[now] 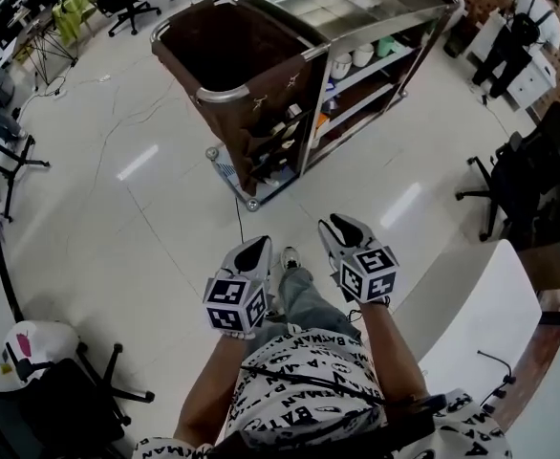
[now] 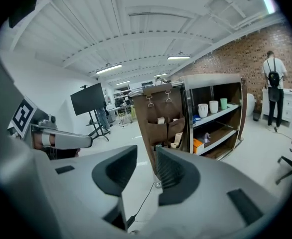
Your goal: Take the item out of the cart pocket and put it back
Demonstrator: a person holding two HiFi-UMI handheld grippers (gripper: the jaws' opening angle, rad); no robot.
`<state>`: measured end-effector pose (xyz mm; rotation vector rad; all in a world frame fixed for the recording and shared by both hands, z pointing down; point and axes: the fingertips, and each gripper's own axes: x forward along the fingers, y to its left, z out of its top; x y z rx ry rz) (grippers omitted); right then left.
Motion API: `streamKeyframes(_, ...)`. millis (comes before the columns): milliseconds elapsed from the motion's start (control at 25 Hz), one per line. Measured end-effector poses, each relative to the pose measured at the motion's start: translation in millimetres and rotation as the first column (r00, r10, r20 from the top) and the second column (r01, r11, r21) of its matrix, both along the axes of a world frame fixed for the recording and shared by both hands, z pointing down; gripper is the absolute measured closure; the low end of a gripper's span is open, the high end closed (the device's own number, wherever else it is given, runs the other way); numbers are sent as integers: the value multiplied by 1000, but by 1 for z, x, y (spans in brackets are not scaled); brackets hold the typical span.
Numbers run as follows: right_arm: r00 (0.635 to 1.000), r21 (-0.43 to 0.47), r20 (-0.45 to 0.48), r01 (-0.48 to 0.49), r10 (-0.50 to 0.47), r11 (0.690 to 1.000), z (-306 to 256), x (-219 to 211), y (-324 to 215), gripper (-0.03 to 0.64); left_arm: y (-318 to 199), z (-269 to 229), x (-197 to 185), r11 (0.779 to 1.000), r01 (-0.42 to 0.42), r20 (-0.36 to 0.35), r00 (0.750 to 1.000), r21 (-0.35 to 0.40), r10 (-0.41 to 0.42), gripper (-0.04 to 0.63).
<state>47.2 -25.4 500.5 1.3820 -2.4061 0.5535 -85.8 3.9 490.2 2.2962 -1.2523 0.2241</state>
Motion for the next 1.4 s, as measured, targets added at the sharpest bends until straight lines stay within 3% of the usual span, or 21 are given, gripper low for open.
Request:
streamKeyframes(280,1000,-94,-13,1,-2,996,51,-4,-65,360,-42,20,6,999,0,59,998,-37,2,594)
streamKeyframes(600,1000,-176,5,-10,11,984,95,-6,-139,330,-107,58,31,995,-17,121,992,-96,28,594)
streamKeyframes(680,1000,-189,4,-10,11,982,104,-5,-156,295,-123,68,38,994,-16,135,990,-109,31,594)
streamKeyframes(1400,995,-178,-78,47,-62,983,209,-29,-289,302,-234,165,48,985,80,227,973,-155,-43,594)
